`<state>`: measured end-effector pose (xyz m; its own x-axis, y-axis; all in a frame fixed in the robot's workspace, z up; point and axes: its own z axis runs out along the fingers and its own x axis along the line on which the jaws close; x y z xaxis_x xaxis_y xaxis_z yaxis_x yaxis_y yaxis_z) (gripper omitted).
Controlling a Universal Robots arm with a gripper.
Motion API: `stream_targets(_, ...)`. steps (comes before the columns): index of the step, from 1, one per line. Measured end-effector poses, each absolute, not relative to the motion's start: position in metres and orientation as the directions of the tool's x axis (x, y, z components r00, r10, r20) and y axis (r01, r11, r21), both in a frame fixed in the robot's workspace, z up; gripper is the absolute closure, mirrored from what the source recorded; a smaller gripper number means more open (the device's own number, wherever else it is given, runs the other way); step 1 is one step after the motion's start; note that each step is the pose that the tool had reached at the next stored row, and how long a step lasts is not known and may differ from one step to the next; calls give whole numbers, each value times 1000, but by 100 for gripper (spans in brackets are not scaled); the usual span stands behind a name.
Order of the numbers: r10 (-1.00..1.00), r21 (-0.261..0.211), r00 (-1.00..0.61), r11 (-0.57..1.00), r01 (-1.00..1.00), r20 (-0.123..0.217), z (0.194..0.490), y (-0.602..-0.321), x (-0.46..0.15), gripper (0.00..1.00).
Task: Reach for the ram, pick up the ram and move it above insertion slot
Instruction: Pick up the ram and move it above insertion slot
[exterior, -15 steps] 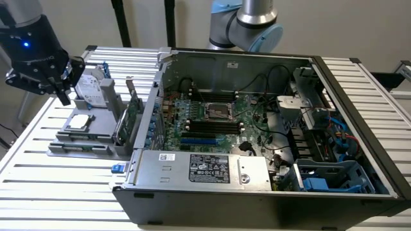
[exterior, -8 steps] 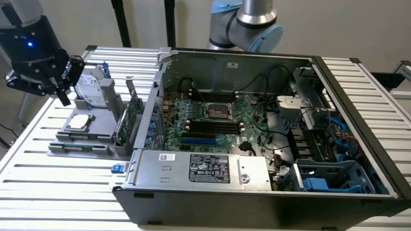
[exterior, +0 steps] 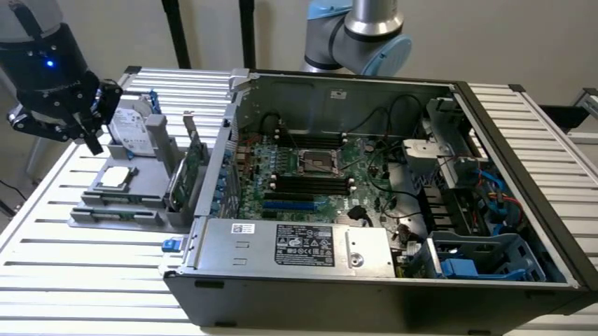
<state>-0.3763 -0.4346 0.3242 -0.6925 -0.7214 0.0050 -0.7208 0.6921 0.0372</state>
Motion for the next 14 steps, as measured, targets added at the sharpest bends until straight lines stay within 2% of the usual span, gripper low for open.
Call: stream_targets(14,-873,37,-488,488,-872,5,323,-435,-376,89)
